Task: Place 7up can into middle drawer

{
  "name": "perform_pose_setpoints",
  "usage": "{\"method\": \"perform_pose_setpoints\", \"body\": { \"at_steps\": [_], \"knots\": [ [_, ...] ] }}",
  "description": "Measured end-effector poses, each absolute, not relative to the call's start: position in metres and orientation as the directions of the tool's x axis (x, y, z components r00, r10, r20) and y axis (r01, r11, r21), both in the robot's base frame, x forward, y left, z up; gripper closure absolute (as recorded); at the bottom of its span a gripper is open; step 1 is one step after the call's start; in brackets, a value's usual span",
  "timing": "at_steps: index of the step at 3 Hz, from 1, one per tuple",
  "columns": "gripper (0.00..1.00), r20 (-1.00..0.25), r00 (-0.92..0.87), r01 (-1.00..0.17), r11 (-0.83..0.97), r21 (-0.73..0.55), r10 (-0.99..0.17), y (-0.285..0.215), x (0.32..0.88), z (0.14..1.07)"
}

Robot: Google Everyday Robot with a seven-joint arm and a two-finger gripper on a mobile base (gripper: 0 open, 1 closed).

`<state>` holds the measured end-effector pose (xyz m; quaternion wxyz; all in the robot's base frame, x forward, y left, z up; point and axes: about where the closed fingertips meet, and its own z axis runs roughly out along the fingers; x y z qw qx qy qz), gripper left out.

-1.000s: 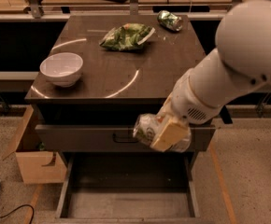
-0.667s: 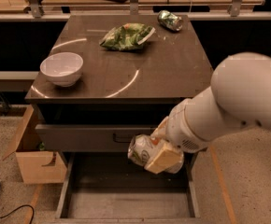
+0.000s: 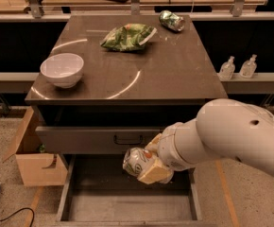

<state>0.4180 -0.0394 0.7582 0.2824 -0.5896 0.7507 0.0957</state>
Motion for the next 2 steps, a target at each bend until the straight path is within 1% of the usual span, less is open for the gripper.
{"method": "perform_pose_setpoints", "body": {
  "at_steps": [1,2],
  "knots": [
    [1.00,-0.535,-0.145,-0.941,0.283,-0.186,-0.832,-0.039,0.417,0.759],
    [1.00,-0.544,-0.129,-0.940,0.278,-0.200,-0.829,-0.037,0.428,0.740]
  ]
}}
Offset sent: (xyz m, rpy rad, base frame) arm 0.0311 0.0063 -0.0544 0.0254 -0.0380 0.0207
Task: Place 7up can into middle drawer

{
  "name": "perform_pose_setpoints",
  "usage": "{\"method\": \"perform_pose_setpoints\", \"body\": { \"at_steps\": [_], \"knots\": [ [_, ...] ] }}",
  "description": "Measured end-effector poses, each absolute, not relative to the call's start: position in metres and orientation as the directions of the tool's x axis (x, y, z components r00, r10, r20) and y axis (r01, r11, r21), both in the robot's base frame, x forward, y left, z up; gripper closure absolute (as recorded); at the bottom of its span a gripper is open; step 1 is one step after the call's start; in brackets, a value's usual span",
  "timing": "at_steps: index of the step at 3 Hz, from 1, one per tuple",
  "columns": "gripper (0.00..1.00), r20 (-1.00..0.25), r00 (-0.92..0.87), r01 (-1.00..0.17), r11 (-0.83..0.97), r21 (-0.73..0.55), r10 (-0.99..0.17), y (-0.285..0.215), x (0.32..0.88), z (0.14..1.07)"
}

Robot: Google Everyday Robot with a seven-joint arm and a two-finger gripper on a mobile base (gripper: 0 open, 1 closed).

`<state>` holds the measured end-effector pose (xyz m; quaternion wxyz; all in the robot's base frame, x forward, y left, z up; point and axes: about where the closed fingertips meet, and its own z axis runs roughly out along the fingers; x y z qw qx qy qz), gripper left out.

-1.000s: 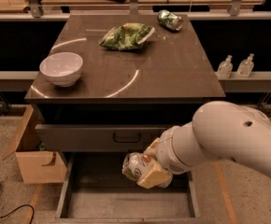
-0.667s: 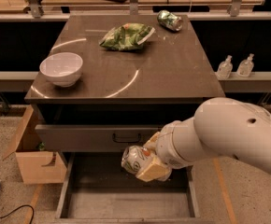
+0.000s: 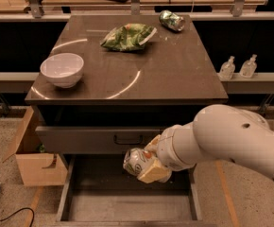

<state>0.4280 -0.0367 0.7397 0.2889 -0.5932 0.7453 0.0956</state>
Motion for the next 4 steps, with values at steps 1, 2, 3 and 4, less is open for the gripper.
{"method": "perform_pose_setpoints", "body": {
  "at_steps": [1,2,3,4],
  "knots": [
    [1.00,-0.565,-0.098,-0.939,0.263,-0.219,-0.819,-0.034,0.441,0.705],
    [1.00,-0.581,-0.077,-0.940,0.253,-0.227,-0.810,-0.030,0.454,0.669],
    [1.00,-0.601,-0.091,-0.937,0.273,-0.218,-0.794,-0.028,0.467,0.629],
    [1.00,-0.650,-0.159,-0.922,0.348,-0.171,-0.743,-0.029,0.479,0.571]
  ]
}}
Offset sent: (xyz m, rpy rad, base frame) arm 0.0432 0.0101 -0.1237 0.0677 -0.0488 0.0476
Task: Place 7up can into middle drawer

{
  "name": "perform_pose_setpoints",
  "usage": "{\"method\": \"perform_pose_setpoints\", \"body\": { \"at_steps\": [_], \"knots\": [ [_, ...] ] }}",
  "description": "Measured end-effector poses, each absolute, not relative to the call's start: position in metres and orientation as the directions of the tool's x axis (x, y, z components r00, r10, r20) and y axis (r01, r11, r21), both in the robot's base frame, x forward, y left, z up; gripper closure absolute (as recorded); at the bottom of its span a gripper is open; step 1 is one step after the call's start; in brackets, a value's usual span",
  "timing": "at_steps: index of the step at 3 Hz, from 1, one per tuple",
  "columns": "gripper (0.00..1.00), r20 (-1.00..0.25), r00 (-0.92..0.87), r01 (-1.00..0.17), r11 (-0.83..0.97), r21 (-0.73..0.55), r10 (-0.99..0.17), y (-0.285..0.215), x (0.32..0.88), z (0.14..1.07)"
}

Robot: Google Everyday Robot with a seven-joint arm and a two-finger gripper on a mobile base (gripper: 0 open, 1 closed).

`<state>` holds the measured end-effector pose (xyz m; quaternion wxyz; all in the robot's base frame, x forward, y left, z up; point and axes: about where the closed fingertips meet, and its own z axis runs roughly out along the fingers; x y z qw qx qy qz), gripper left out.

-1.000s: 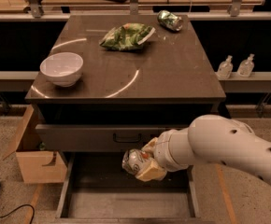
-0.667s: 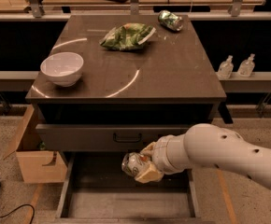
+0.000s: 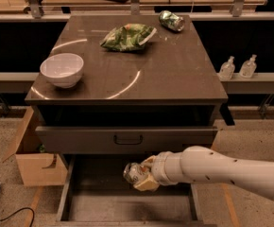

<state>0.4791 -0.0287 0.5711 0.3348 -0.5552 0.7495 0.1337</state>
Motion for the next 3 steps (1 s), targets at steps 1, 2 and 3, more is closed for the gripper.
{"method": "perform_pose_setpoints", "body": {
  "at_steps": [1,2,3],
  "knots": [
    [1.00,-0.675,-0.194,-0.913,0.382,-0.141,-0.712,-0.028,0.484,0.538],
    [1.00,-0.677,-0.255,-0.901,0.424,-0.094,-0.691,-0.032,0.489,0.499],
    [0.85,-0.663,-0.349,-0.871,0.490,-0.031,-0.663,-0.041,0.488,0.471]
  ]
}}
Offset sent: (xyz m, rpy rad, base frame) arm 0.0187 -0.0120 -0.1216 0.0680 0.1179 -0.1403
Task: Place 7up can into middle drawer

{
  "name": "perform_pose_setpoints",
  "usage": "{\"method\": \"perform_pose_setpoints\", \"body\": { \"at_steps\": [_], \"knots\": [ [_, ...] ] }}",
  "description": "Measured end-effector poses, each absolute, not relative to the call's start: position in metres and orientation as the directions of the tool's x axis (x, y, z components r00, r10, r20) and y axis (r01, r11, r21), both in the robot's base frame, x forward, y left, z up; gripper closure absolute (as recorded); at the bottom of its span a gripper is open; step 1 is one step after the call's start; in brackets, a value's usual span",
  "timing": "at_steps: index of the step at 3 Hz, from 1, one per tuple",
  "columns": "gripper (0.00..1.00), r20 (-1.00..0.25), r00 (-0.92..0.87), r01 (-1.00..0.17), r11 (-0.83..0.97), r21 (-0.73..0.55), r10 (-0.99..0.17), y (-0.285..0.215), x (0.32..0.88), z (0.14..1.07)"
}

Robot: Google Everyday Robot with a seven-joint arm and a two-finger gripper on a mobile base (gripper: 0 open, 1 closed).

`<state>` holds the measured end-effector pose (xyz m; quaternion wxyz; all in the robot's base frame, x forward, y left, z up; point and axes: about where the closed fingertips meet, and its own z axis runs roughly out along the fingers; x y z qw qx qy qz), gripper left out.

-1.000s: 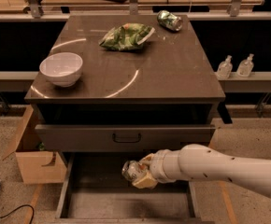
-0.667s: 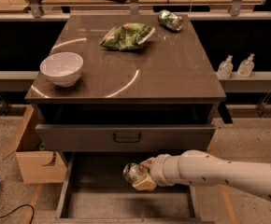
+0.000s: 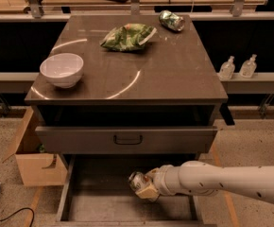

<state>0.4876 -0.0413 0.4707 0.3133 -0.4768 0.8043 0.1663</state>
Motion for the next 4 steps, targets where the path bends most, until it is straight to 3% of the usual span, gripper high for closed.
{"method": "perform_pose_setpoints", "body": {
  "at_steps": [1,2,3,4],
  "knots": [
    [0.63,-0.661,-0.398,-0.849,0.528,0.003,-0.636,-0.047,0.487,0.460],
    [0.31,-0.665,-0.424,-0.838,0.546,0.029,-0.615,-0.049,0.484,0.458],
    [0.08,-0.667,-0.430,-0.836,0.548,0.038,-0.608,-0.046,0.480,0.458],
    [0.00,-0.660,-0.454,-0.815,0.578,0.037,-0.599,-0.053,0.478,0.470]
  ]
}}
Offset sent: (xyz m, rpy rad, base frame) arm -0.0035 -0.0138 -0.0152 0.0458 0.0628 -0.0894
